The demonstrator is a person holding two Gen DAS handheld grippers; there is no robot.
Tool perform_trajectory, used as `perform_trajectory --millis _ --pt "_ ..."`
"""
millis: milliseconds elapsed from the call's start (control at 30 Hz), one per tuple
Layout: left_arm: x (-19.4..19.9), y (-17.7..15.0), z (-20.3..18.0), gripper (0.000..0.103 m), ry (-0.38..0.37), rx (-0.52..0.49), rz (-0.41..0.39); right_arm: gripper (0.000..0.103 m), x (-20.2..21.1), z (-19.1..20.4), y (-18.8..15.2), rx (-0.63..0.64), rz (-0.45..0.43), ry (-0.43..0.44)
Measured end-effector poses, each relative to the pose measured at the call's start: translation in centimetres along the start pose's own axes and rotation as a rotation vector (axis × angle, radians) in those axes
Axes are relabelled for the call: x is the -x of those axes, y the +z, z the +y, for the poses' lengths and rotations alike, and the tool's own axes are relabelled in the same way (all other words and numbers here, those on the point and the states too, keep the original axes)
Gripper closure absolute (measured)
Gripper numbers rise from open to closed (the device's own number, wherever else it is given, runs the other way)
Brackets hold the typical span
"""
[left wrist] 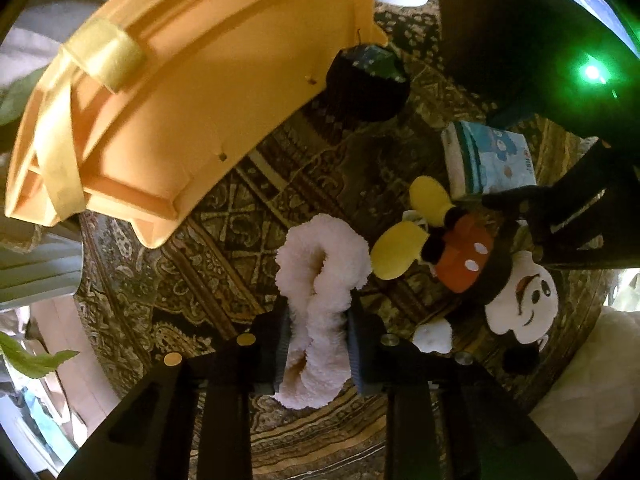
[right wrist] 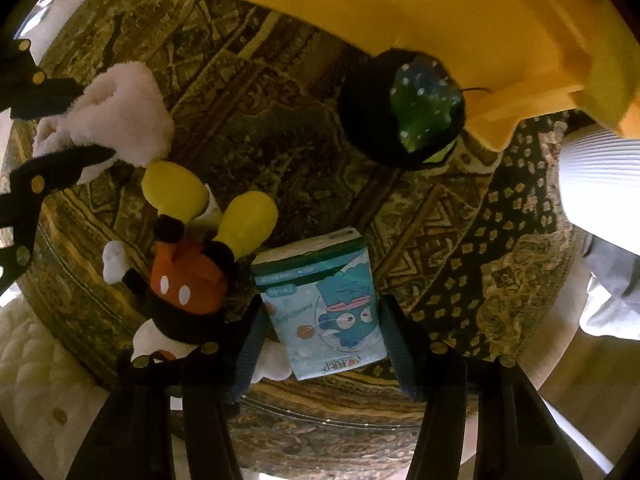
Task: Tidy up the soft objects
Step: 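Close the left tool on the pink fuzzy ring while the right tool grasps the cartoon tissue box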
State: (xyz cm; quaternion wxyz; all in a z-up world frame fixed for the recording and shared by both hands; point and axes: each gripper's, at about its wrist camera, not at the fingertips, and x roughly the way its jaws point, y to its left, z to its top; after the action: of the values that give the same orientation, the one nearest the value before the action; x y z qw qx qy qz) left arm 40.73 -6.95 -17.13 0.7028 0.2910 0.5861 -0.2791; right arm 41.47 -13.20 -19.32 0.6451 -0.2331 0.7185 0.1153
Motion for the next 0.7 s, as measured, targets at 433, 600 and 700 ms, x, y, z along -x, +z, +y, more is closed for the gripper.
perform_trajectory --millis 433,600,700 --pt "4.6 0.0 -1.0 0.078 0.059 0.011 -0.144 0.046 6.5 0.2 -1.2 -0.005 -0.186 -0.107" --pt "6.3 0.3 -1.3 0.079 0.099 0.015 -0.220 0.046 8.8 1.4 -2.0 -0.016 -0.255 -0.134" --pt "7.4 0.2 -1.3 0.079 0.112 0.023 -0.258 0.046 9.5 1.4 -2.1 -0.017 -0.301 -0.153"
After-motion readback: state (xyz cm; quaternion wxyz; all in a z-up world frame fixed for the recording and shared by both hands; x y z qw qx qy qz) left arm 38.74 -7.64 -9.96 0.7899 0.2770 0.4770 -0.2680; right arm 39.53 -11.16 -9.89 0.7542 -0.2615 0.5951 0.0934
